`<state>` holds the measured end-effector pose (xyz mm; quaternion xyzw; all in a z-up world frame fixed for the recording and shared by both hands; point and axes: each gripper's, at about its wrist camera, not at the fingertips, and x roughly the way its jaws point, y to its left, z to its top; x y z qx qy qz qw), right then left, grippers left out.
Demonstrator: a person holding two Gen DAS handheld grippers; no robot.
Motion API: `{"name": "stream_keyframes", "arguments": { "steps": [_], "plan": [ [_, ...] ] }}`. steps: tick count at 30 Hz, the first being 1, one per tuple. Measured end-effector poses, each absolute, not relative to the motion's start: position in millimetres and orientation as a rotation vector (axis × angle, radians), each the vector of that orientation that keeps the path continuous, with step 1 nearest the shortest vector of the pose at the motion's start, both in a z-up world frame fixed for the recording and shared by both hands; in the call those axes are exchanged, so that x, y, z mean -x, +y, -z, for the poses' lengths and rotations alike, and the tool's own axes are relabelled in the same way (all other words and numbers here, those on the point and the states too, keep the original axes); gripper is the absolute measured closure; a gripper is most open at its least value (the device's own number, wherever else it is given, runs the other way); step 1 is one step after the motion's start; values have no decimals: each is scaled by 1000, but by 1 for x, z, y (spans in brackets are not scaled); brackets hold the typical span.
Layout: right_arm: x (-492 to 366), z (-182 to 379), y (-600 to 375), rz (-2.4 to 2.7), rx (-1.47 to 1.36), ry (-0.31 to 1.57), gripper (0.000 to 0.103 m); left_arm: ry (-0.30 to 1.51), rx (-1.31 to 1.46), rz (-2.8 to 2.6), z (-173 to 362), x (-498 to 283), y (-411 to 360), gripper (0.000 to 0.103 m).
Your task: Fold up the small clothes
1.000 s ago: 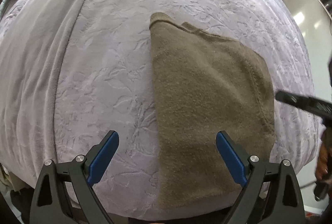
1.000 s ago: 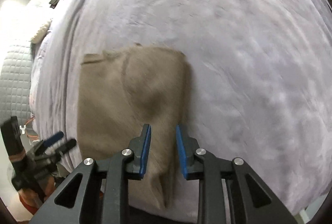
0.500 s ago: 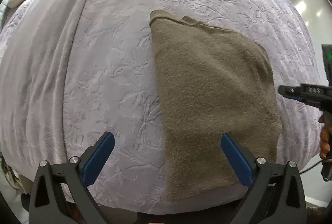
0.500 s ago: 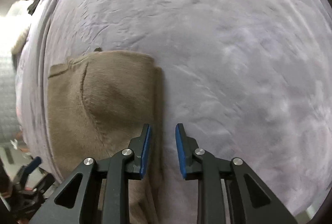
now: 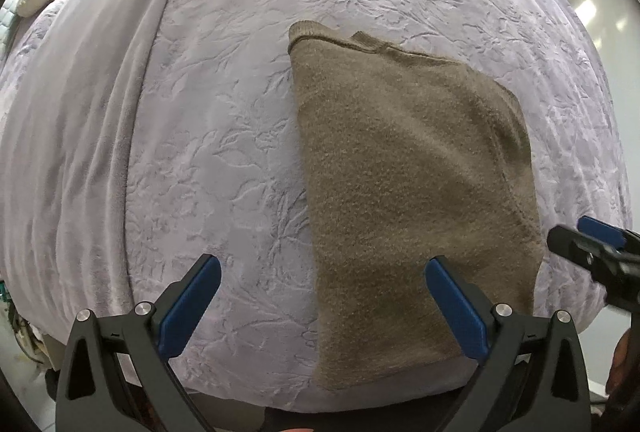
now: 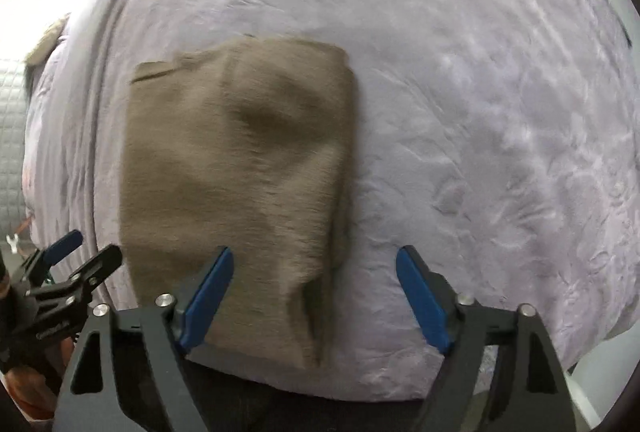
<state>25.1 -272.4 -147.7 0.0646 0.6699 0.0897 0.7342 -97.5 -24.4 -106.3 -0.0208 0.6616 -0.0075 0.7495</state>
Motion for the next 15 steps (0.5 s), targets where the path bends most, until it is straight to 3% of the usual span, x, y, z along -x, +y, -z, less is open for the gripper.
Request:
{"name": "stream_keyframes", "arguments": {
  "steps": [3, 15],
  "plan": [
    [-25, 143, -261, -212, -137, 1469, 0, 1448, 32, 3, 106, 97, -24, 0],
    [-27, 150, -261, -101, -143, 1521, 0, 1447, 34, -22, 100, 98, -20, 0]
  ]
}}
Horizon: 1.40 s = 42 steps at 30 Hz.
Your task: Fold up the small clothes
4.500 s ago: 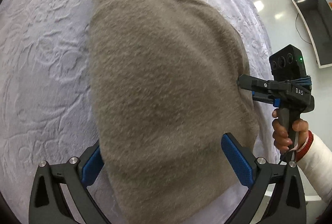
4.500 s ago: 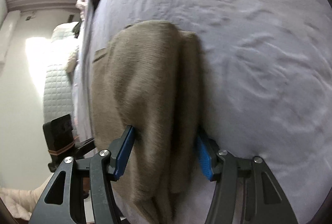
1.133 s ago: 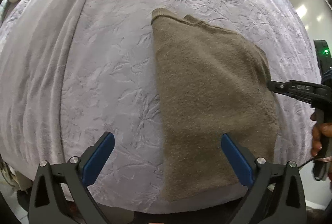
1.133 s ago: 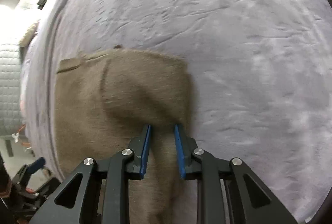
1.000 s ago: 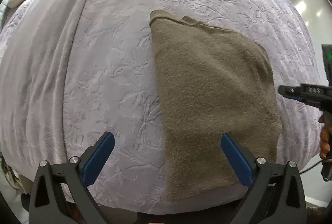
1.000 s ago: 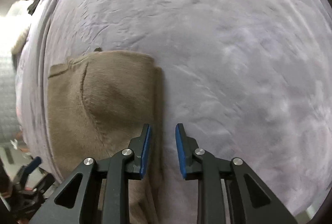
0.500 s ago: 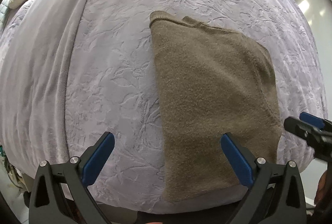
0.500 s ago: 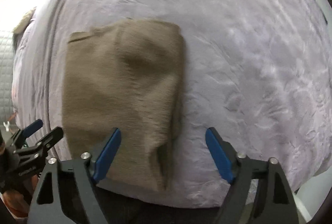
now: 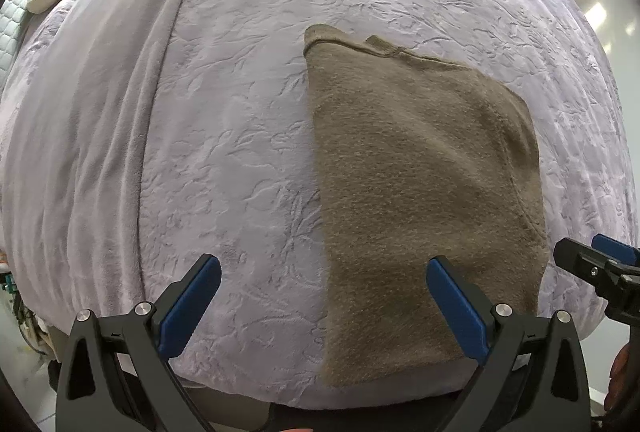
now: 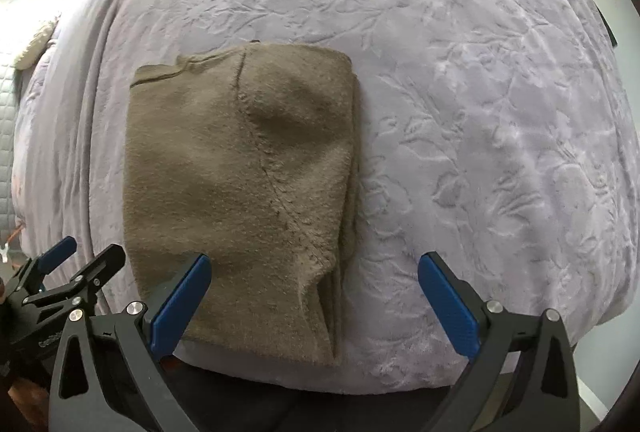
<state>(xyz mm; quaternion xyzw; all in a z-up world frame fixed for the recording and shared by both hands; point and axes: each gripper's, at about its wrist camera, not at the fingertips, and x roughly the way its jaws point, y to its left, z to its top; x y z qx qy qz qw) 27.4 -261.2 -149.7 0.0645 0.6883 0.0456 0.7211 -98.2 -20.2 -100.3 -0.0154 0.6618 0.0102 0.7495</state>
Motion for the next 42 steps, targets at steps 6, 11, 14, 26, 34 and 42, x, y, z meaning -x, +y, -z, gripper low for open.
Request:
{"name": "stream_keyframes", "arguments": {
  "steps": [6, 11, 14, 26, 34, 42],
  "plan": [
    [-27, 151, -257, -98, -123, 1524, 0, 1448, 24, -15, 100, 99, -21, 0],
    [-26, 152, -255, -99, -118, 1528, 0, 1450, 23, -20, 100, 100, -22, 0],
    [-26, 152, -255, -99, -114, 1527, 0, 1450, 24, -24, 100, 101, -23, 0],
    [-25, 153, -257, -94, -117, 1530, 0, 1454, 11, -21, 100, 102, -25, 0],
    [-24, 153, -259, -88, -119, 1533, 0, 1455, 9, -21, 101, 102, -25, 0],
    [-25, 153, -258, -90, -119, 1534, 0, 1459, 6, -20, 101, 103, -25, 0]
  ]
}}
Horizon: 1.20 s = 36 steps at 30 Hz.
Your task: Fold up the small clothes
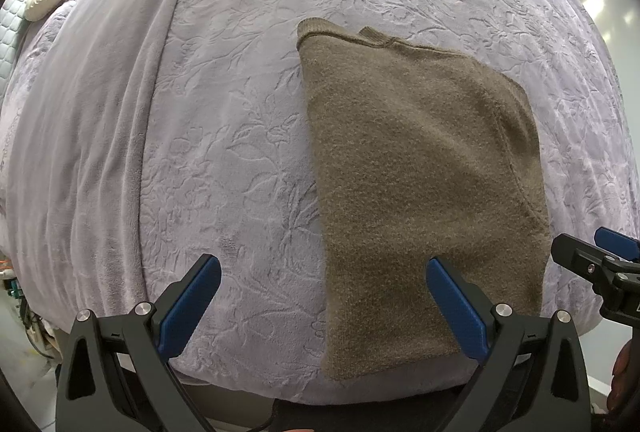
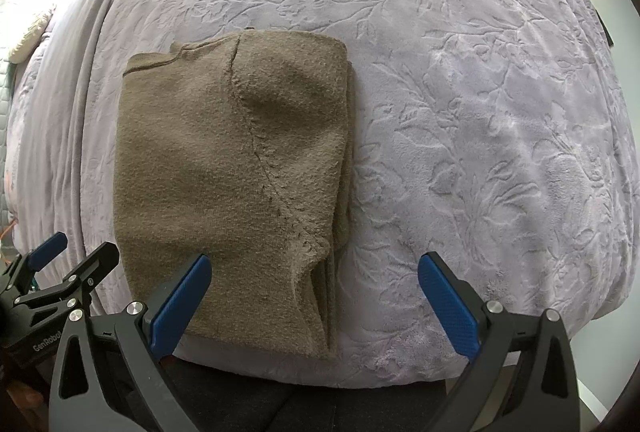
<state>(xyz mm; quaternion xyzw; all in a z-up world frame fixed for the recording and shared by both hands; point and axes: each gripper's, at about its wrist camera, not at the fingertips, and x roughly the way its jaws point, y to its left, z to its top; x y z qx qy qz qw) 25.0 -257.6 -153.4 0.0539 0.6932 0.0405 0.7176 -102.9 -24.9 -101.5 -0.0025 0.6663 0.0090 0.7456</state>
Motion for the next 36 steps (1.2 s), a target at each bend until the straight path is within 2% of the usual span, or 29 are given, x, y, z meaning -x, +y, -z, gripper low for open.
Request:
{"name": "stream_keyframes", "arguments": {
  "steps": [36],
  "plan": [
    [-28, 154, -258, -89, -117, 1533, 0, 1465, -1, -18, 105, 102, -24, 0]
  ]
}}
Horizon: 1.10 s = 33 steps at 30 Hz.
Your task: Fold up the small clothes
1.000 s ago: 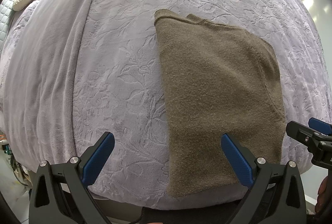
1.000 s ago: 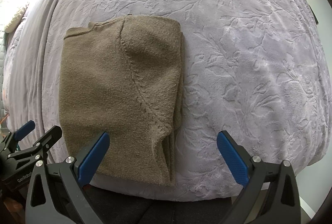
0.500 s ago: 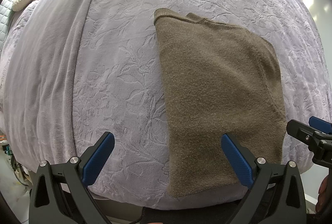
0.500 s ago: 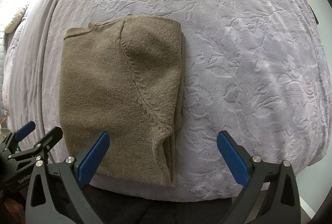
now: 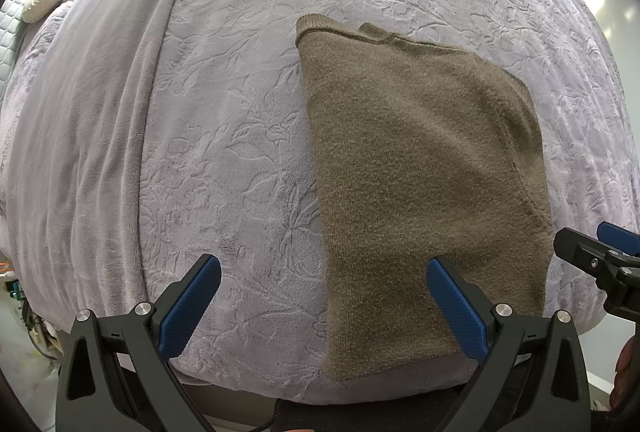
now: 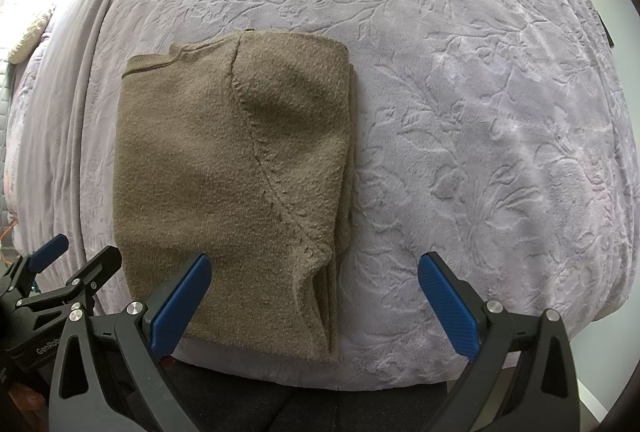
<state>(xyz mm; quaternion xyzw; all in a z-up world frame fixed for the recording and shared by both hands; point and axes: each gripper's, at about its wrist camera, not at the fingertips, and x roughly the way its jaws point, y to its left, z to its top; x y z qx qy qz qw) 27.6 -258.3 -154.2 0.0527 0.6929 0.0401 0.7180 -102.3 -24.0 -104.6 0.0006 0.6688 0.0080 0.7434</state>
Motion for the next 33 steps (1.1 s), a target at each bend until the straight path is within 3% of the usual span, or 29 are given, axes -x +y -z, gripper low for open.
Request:
{"name": "stream_keyframes", "arguments": {
  "steps": [33],
  "plan": [
    [-29, 156, -251, -102, -100, 1538, 0, 1481, -33, -22, 109, 102, -24, 0]
  ]
}}
